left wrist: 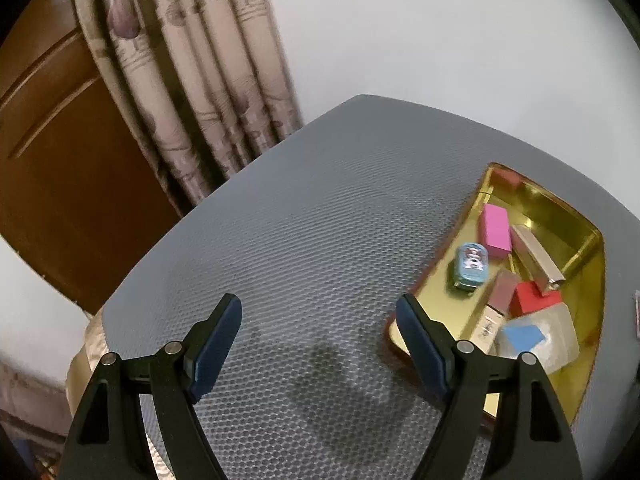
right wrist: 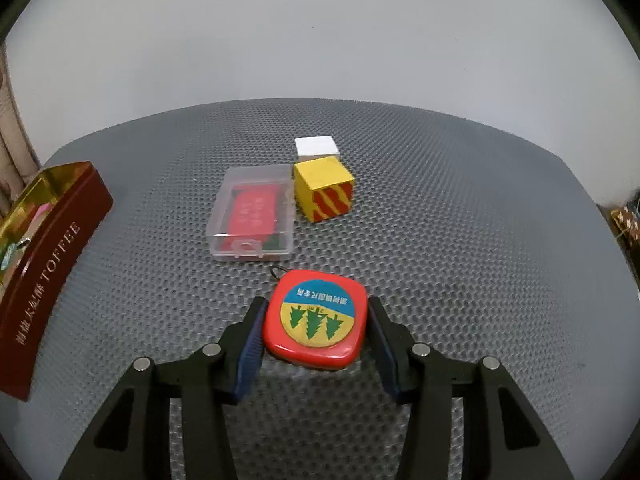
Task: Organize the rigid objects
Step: 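Grasp the red tape measure with the right gripper, then grasp the clear plastic box with red contents with the left gripper while the right gripper holds the tape measure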
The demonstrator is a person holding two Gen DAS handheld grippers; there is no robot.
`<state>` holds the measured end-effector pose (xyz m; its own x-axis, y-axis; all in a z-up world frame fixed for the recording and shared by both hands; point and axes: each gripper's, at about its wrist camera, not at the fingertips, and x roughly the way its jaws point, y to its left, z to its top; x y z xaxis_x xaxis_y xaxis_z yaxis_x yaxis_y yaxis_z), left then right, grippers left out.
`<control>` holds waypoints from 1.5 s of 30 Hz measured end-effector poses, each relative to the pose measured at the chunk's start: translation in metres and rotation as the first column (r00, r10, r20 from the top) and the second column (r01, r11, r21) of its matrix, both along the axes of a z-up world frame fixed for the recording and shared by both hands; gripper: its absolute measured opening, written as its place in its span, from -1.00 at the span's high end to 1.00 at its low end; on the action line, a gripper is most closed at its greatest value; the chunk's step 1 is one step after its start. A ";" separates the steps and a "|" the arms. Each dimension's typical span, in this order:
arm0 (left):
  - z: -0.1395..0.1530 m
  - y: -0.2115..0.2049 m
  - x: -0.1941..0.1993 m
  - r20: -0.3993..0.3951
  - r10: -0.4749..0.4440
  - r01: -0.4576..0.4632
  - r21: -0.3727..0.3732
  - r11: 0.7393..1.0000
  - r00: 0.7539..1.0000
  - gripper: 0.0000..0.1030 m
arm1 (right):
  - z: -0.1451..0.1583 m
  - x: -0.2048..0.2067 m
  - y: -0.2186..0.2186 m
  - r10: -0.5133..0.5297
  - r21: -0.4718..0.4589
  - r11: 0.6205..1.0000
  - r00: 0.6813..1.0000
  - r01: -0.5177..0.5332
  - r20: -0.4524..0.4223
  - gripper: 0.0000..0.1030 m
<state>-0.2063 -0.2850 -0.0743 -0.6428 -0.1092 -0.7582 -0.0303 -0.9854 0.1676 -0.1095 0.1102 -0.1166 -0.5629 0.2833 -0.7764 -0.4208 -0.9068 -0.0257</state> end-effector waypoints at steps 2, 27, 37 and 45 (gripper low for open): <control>0.002 0.004 0.003 -0.010 -0.024 0.024 0.005 1.000 1.000 -0.49 | 0.000 0.002 0.007 -0.003 0.002 1.000 1.000 0.003 -0.001 0.03; -0.012 0.307 0.101 0.140 -0.665 0.641 0.184 0.745 0.733 -0.58 | -0.008 0.014 0.089 -0.024 0.018 1.000 1.000 0.024 0.009 0.02; -0.050 0.367 0.082 0.227 -0.621 0.594 0.180 0.784 0.751 -0.57 | -0.011 0.006 0.086 -0.021 -0.010 1.000 1.000 0.021 -0.002 0.00; -0.072 0.383 0.058 0.269 -0.566 0.522 0.221 0.824 0.779 -0.53 | -0.009 -0.005 0.084 -0.021 -0.015 1.000 1.000 0.021 -0.004 -0.01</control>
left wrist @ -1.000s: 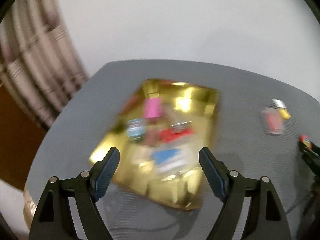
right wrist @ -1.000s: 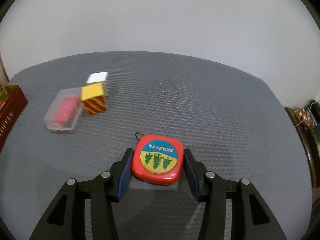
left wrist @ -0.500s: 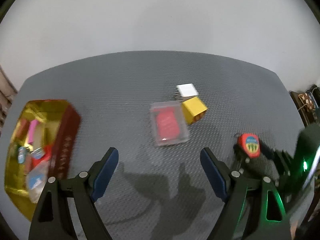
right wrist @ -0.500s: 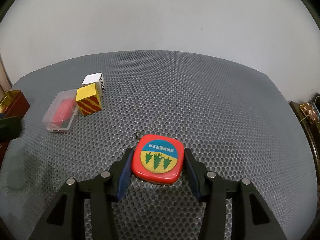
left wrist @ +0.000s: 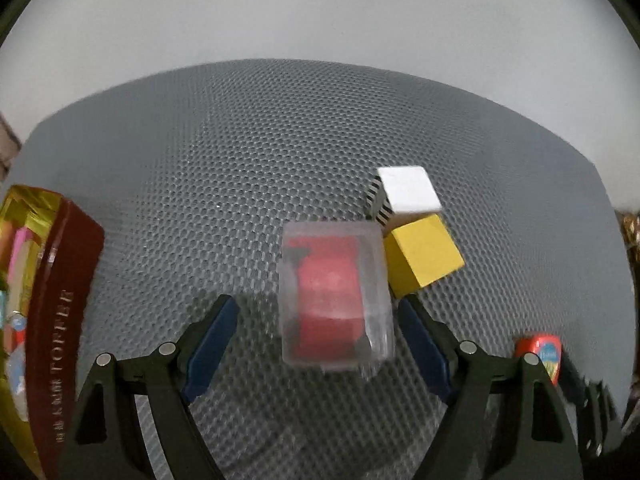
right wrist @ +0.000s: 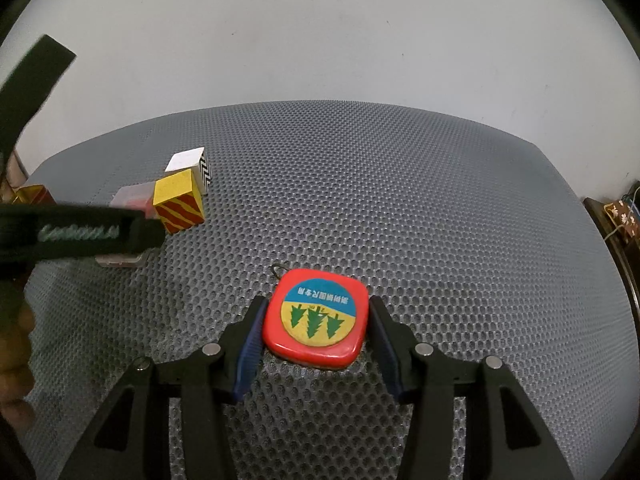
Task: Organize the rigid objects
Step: 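Grasp the clear plastic box with red contents with the left gripper while the right gripper holds the tape measure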
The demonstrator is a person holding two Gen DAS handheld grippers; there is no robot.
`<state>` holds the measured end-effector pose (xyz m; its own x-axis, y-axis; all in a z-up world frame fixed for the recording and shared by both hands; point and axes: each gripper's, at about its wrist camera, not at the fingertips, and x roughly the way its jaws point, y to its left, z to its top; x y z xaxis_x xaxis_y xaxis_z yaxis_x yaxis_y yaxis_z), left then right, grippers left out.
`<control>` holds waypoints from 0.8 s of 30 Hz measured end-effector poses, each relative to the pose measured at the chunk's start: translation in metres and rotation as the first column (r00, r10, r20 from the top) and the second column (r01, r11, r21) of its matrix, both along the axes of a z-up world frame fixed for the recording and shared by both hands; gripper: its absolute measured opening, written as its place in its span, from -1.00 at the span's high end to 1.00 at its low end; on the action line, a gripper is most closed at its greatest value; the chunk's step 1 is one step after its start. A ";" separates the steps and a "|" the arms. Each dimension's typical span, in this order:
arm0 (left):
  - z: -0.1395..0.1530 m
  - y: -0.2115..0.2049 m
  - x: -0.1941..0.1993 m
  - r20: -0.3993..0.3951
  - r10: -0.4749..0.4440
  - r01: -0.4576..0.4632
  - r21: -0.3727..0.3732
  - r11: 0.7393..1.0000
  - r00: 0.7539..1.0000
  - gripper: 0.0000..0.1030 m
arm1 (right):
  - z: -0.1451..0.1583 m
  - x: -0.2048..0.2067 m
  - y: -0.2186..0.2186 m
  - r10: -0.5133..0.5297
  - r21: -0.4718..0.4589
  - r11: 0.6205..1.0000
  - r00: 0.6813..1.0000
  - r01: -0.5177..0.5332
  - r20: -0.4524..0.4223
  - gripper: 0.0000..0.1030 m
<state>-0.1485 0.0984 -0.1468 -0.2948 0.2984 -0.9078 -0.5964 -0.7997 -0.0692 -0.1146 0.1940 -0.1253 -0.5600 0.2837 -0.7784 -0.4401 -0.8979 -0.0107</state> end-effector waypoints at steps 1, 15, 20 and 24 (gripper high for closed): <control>-0.001 0.001 -0.001 -0.007 0.006 -0.006 -0.003 1.000 1.000 -0.51 | 0.000 -0.003 0.000 0.000 0.000 1.000 1.000 0.000 0.000 -0.01; 0.009 -0.010 0.018 -0.077 -0.064 0.064 -0.001 0.998 0.995 0.03 | -0.002 0.000 0.009 -0.001 0.004 1.000 1.000 0.001 0.002 -0.01; 0.017 -0.029 0.028 -0.091 -0.056 0.056 -0.011 0.998 0.994 0.03 | -0.005 0.001 0.004 0.000 0.005 1.000 1.000 0.000 0.002 -0.01; 0.032 -0.042 0.041 -0.154 -0.088 0.086 -0.019 0.996 0.984 0.03 | -0.004 0.008 0.001 0.000 0.007 1.000 1.000 0.000 0.003 -0.01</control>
<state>-0.1070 0.0565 -0.1148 -0.4050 0.3186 -0.8570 -0.6666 -0.7444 0.0383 -0.1066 0.1954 -0.1295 -0.5576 0.2890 -0.7782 -0.4402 -0.8977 -0.0179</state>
